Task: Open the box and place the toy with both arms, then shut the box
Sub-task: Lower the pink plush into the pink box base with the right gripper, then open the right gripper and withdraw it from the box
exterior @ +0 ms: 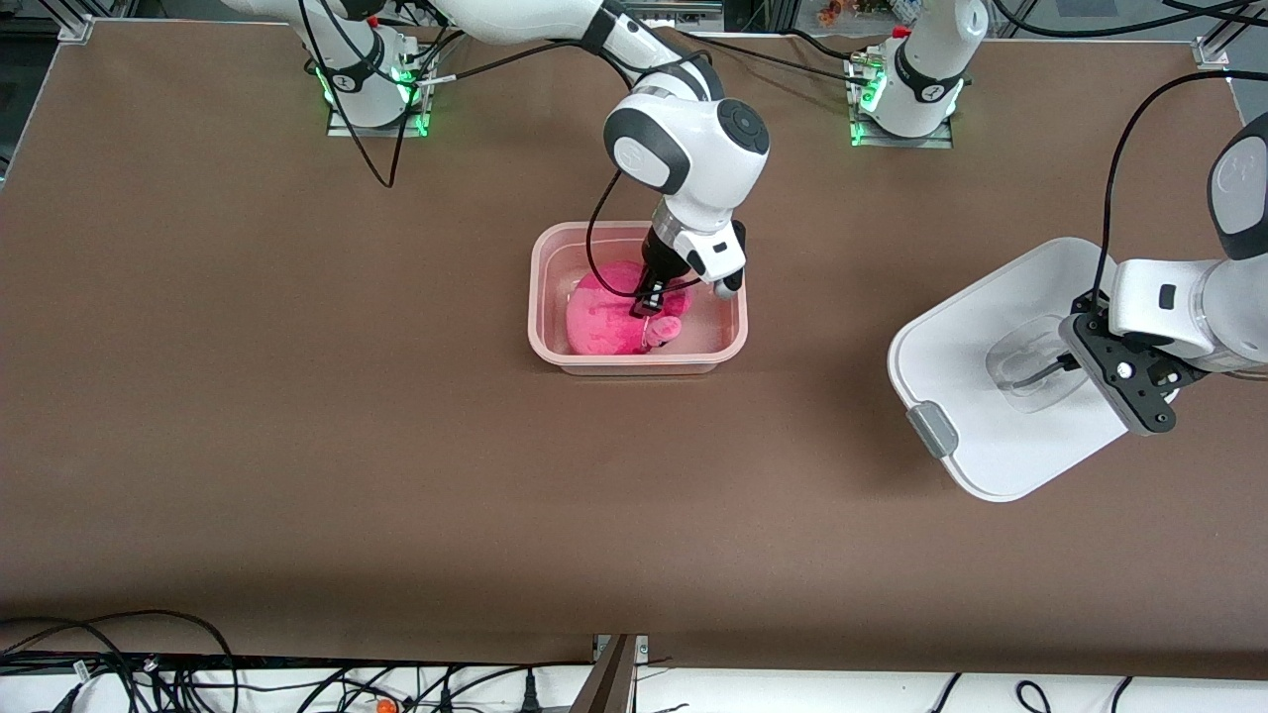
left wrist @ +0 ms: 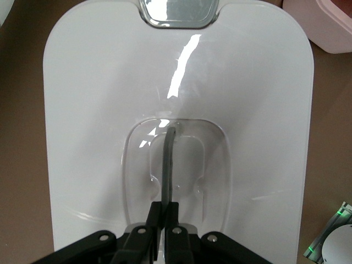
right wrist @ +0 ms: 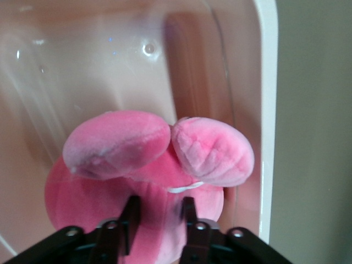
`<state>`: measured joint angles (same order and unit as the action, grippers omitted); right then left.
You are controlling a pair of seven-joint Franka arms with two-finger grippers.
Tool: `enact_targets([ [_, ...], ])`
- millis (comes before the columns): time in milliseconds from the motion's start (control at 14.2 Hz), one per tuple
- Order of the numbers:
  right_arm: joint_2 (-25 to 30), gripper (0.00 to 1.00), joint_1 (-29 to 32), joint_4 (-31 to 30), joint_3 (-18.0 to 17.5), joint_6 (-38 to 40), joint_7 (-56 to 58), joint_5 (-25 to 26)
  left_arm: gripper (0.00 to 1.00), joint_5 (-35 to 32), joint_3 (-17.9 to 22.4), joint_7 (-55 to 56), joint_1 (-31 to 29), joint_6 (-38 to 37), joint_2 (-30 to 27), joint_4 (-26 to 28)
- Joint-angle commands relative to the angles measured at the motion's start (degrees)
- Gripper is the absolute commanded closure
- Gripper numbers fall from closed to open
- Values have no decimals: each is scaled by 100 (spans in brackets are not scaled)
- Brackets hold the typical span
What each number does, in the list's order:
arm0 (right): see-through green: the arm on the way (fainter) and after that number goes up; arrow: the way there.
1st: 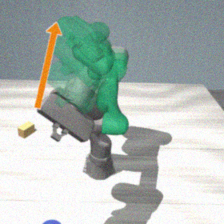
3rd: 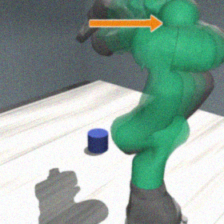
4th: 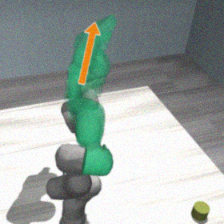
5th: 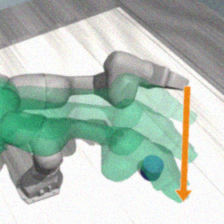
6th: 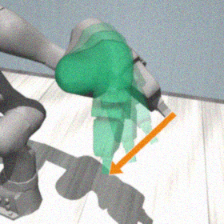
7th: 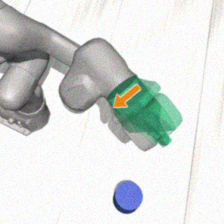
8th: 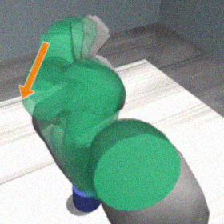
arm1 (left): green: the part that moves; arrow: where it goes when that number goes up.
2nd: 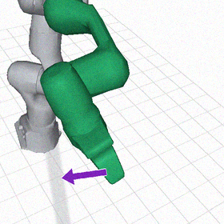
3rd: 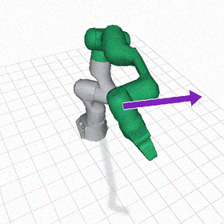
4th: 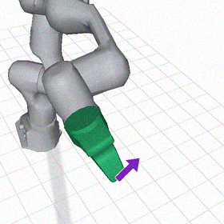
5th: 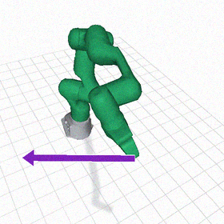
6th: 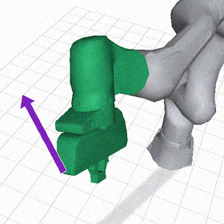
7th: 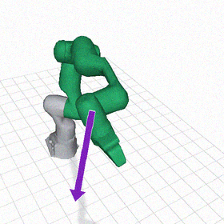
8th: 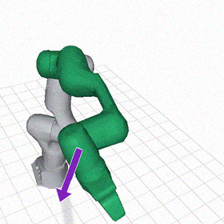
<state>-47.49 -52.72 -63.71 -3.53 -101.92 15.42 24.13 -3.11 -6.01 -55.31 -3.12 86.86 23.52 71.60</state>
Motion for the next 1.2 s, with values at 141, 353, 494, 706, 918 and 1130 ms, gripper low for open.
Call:
enact_targets([
  [141, -67, 0, -448, 228, -16, 24, -1109, 74, 100, 65, -58, -112, -74, -46, -58, 3],
  [353, -33, 0, -476, 228, 27, 32, -1200, 74, 100, 74, -58, -112, -66, -46, -58, 12],
  [494, 90, 0, -362, 245, 63, 268, -1191, 30, 100, 109, -58, -112, -74, -46, -58, 12],
  [706, 704, 0, 347, 254, 80, 287, -1243, -740, 100, 109, -58, -112, -74, -46, -58, 12],
  [918, 1336, 0, 1455, 254, 63, 339, -1200, -1706, 100, 214, -67, -86, -39, -46, -49, 12],
  [1130, 1900, 0, 2098, 210, 176, 1110, -1313, -2263, 100, 354, -102, -112, 40, -37, -32, 29],
])
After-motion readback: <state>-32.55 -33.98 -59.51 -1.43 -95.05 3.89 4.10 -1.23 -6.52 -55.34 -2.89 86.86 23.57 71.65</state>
